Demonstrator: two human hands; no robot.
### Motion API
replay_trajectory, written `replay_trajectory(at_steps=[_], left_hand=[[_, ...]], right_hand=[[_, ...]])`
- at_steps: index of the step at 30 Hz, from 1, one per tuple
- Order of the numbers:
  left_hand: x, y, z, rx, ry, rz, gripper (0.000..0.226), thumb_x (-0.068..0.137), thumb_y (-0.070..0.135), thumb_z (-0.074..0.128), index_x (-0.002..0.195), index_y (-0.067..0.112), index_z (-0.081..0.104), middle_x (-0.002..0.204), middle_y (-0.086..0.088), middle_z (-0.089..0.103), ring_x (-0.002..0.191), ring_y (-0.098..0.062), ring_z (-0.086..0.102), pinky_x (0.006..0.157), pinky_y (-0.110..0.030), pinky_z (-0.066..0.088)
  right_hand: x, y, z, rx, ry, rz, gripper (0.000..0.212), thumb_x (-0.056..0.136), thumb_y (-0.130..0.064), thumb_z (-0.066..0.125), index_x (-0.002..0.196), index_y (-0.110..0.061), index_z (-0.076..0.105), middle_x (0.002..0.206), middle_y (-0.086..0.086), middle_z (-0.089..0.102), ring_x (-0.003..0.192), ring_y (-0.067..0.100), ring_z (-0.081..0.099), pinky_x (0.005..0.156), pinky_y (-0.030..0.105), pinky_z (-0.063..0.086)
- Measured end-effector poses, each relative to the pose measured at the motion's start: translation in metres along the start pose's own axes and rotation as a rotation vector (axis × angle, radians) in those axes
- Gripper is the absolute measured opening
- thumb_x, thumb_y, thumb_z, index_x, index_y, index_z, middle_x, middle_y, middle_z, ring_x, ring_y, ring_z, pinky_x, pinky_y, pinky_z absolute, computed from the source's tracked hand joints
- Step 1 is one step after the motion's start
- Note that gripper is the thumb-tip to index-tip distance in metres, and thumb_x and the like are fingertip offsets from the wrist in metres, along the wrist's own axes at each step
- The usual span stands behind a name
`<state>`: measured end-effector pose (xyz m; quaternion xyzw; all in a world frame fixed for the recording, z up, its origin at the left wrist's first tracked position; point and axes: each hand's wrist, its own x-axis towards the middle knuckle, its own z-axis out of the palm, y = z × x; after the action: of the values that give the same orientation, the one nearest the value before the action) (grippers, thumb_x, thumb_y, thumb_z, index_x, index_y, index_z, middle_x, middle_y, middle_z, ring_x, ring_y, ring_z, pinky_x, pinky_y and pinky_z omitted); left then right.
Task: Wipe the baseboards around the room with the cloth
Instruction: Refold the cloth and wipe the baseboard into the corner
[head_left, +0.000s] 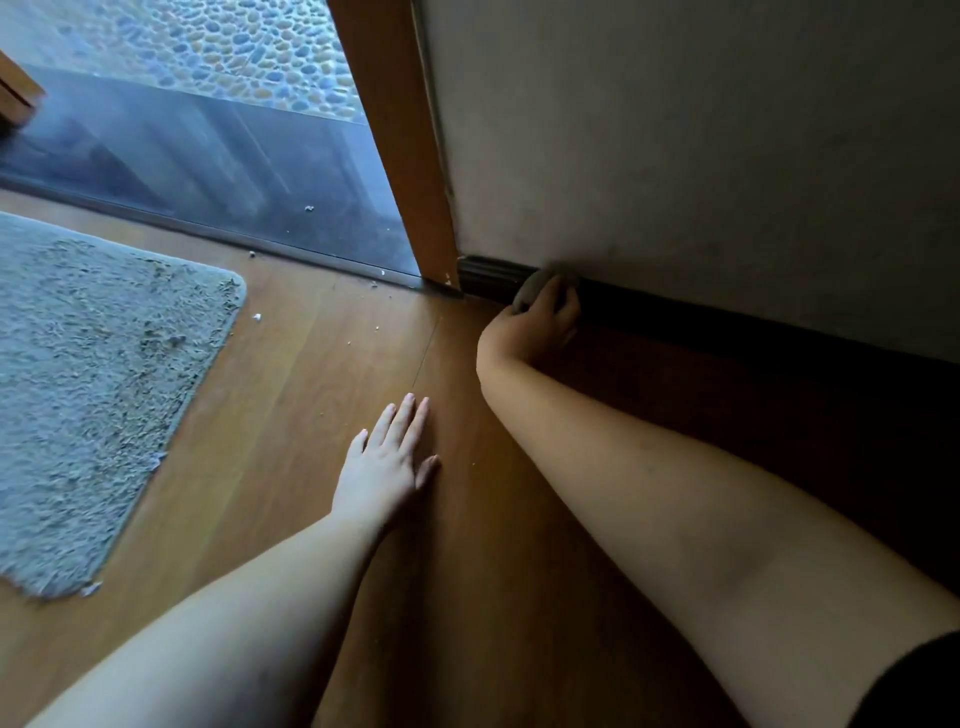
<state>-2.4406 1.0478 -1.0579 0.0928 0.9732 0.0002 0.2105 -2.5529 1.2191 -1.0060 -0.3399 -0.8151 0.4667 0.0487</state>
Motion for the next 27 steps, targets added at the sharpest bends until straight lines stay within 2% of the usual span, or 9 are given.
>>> replay_trajectory(at_steps=[4,8,12,14,16,19,23,27], left_hand=[[-0.003,-0.009,0.001,-0.008,0.069,-0.11,0.073,0.102,0.055,0.024,0.154,0.029,-0.02,0.165,0.004,-0.013,0.153,-0.015,0.0,0.116,-0.031,0.026],[-0.002,-0.017,0.001,0.02,0.043,-0.137,0.071,0.103,0.055,0.021,0.155,0.027,-0.017,0.166,0.003,-0.011,0.153,-0.015,-0.001,0.119,-0.035,0.023],[0.001,-0.015,-0.001,0.011,0.048,-0.162,0.069,0.103,0.054,0.021,0.157,0.026,-0.012,0.166,0.002,-0.008,0.153,-0.016,0.0,0.119,-0.036,0.023],[0.002,-0.011,-0.001,0.009,0.042,-0.14,0.068,0.103,0.054,0.021,0.157,0.026,-0.01,0.166,0.002,-0.007,0.153,-0.017,0.001,0.119,-0.035,0.024],[0.0,-0.008,0.001,0.03,0.022,-0.101,0.067,0.103,0.054,0.02,0.157,0.026,-0.009,0.166,0.002,-0.008,0.153,-0.017,0.001,0.119,-0.035,0.024],[-0.005,-0.006,0.005,0.04,0.003,-0.096,0.067,0.103,0.054,0.02,0.157,0.026,-0.009,0.166,0.002,-0.01,0.153,-0.018,-0.002,0.12,-0.036,0.022],[0.0,-0.005,0.0,0.031,-0.004,-0.097,0.067,0.104,0.053,0.021,0.157,0.026,-0.008,0.166,0.002,-0.009,0.153,-0.018,-0.002,0.12,-0.037,0.021],[0.005,-0.005,-0.007,0.073,-0.002,-0.037,0.067,0.104,0.053,0.022,0.158,0.026,-0.008,0.166,0.003,-0.008,0.153,-0.017,-0.002,0.12,-0.038,0.02]], right_hand=[[-0.009,-0.007,0.027,0.068,0.059,-0.072,0.063,0.089,-0.004,0.064,0.147,-0.016,0.043,0.157,0.004,0.028,0.144,0.025,0.023,0.119,0.031,0.022],[-0.011,-0.006,0.036,0.056,0.06,-0.125,0.06,0.087,-0.003,0.066,0.143,-0.013,0.049,0.154,0.007,0.035,0.14,0.027,0.028,0.117,0.031,0.022],[-0.009,-0.018,0.043,0.122,-0.138,-0.236,0.053,0.083,0.004,0.062,0.135,-0.005,0.056,0.144,0.017,0.046,0.131,0.034,0.042,0.112,0.028,0.023],[-0.002,-0.026,0.046,0.153,-0.211,-0.206,0.051,0.083,0.005,0.06,0.134,-0.003,0.057,0.14,0.019,0.049,0.128,0.033,0.046,0.11,0.025,0.025],[0.003,-0.03,0.042,0.158,-0.292,-0.162,0.051,0.085,0.002,0.061,0.136,-0.006,0.056,0.14,0.017,0.05,0.128,0.03,0.048,0.109,0.024,0.028],[0.002,-0.027,0.027,0.202,-0.513,-0.193,0.051,0.088,0.0,0.063,0.137,-0.009,0.055,0.137,0.011,0.056,0.126,0.024,0.052,0.106,0.026,0.038],[0.012,-0.011,-0.003,0.177,-0.526,-0.216,0.049,0.092,-0.005,0.062,0.14,-0.011,0.052,0.141,0.009,0.054,0.129,0.023,0.049,0.11,0.03,0.037],[0.028,0.01,-0.035,0.118,-0.545,-0.192,0.048,0.094,-0.011,0.061,0.14,-0.015,0.051,0.139,0.007,0.055,0.128,0.022,0.05,0.107,0.031,0.039]])
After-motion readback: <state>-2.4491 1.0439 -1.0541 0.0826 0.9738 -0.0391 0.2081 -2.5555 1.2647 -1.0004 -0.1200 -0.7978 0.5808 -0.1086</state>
